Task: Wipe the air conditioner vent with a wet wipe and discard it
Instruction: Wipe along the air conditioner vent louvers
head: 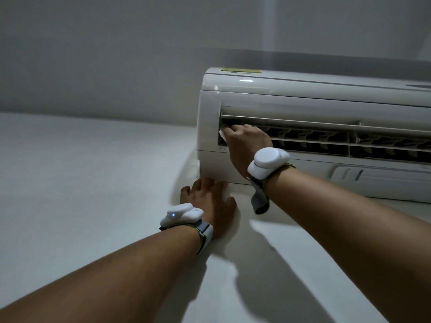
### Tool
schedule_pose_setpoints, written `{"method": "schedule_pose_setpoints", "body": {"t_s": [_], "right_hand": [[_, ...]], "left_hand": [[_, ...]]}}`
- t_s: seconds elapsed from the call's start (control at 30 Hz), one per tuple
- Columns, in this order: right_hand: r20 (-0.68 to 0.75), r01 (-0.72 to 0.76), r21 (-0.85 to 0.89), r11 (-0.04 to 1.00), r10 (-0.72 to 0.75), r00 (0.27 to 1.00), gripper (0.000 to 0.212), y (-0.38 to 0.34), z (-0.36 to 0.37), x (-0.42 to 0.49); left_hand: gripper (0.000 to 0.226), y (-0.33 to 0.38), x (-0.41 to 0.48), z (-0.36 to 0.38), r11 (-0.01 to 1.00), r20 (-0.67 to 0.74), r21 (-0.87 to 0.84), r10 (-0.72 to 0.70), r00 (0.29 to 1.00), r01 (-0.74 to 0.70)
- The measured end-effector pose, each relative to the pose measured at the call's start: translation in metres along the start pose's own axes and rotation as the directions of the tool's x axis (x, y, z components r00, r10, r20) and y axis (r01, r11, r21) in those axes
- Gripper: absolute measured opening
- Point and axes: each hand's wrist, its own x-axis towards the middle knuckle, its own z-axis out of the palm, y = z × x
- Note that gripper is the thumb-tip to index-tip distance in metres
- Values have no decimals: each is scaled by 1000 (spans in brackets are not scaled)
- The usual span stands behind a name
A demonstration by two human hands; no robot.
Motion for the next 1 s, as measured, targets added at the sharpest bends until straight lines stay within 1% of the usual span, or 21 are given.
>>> {"method": "schedule_pose_setpoints", "body": {"t_s": [0.07,0.17,0.27,0.47,0.6,0.7,0.87,1.0], "right_hand": [[22,5,15,1000,-5,1000,29,4,-2,-2],[47,26,28,999,-27,999,40,18,-3,-11],[21,46,43,998,-47,999,45,30,-2,-17],[-22,22,41,999,-21,1000,44,64,0,-37],[-43,39,34,999,-38,998,45,88,-4,-50],[-47,43,11,999,-42,998,48,107,-6,-61],[-93,41,-16,999,-42,995,45,133,-14,-75],[-84,18,-44,999,-22,996,45,153,-21,-87]], "left_hand": [[50,0,0,1,1000,12,9,1,1000,-1],[50,2,1,2,999,51,46,8,999,-10],[49,0,1,0,998,68,62,7,998,-11],[51,4,1,-3,999,91,46,-18,996,14],[49,6,0,-4,998,85,62,-35,996,30],[45,12,2,-5,994,91,88,-70,993,62],[40,22,7,-3,982,76,118,-154,985,145],[38,26,8,0,978,66,129,-175,982,166]]}}
